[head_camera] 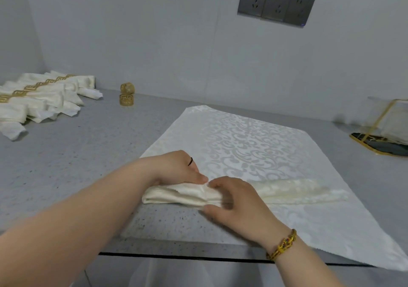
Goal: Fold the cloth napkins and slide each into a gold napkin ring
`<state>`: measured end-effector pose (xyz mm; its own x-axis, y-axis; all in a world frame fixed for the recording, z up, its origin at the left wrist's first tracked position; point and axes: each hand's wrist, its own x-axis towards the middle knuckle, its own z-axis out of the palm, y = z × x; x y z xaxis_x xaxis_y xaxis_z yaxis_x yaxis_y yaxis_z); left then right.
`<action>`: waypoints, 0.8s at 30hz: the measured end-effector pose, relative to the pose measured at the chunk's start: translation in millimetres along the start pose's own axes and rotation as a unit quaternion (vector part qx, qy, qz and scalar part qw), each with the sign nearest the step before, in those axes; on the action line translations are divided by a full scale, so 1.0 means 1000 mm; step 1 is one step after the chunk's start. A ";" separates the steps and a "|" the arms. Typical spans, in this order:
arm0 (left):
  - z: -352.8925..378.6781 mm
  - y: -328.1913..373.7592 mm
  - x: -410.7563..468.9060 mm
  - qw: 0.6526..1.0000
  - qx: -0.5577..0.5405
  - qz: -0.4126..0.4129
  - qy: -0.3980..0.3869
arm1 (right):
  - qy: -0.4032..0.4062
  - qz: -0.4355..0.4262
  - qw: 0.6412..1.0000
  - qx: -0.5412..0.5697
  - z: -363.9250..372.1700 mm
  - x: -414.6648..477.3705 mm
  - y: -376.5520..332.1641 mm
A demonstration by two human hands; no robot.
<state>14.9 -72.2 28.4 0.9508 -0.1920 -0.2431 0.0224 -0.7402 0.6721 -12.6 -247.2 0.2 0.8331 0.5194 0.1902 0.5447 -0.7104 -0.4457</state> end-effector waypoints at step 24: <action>0.022 -0.029 -0.024 0.940 0.261 0.207 0.069 | 0.186 0.244 0.952 0.018 -0.006 -0.036 0.025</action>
<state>-15.5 -59.8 -0.7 0.8767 -0.4740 0.0818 -0.4787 -0.8430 0.2456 -28.9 -286.7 -12.3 0.9660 -0.0769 0.2470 0.0867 -0.8034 -0.5891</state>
